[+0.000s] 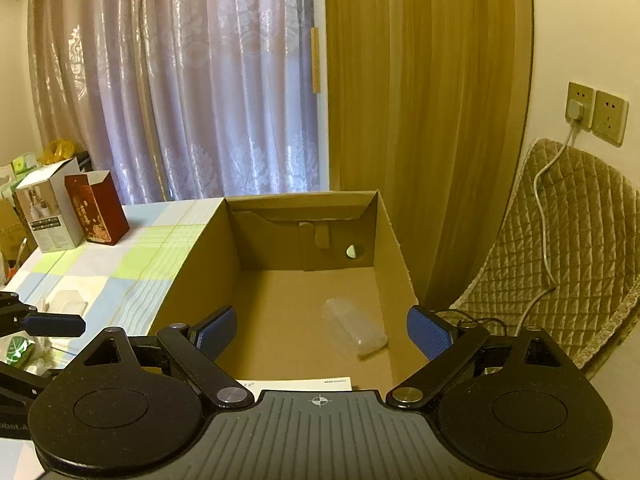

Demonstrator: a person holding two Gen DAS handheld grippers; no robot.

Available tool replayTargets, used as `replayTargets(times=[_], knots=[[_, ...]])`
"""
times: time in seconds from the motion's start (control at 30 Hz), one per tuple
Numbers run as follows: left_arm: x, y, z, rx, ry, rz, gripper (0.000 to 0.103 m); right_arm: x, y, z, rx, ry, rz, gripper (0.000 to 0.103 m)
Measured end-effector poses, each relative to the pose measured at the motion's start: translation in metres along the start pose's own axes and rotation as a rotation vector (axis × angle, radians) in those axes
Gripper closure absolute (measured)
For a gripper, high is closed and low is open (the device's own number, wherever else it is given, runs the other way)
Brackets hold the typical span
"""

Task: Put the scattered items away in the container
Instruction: 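Carry the candy packet and cup into the cardboard box and release both, then return both tools to the table toward the remaining items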

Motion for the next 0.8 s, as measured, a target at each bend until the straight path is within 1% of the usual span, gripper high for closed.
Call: replayTargets(times=[0.27, 0.5, 0.67, 0.8], knots=[[-0.006, 0.004, -0.020, 0.010, -0.008, -0.017, 0.042, -0.008, 0.000, -0.017, 0.006, 0.004, -0.020, 0.006], [-0.011, 0.009, -0.051, 0.035, -0.022, -0.039, 0.042, -0.024, 0.003, -0.042, 0.015, -0.004, -0.039, 0.006], [-0.025, 0.027, -0.078, 0.041, -0.046, -0.068, 0.041, -0.050, 0.014, -0.063, 0.018, -0.029, -0.069, 0.006], [-0.046, 0.047, -0.103, 0.037, -0.084, -0.096, 0.040, -0.076, 0.022, -0.075, 0.023, -0.059, -0.073, 0.006]])
Point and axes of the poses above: each gripper's, at about its wrist camera, not at the fingertips, and z roughly the way its jaws point, x to its right, y to its underside, the point moved 7 cm from there along z, roughly the way its jaws point, and after that the axes turned 3 degrees about -x, right-handed, at the moved point
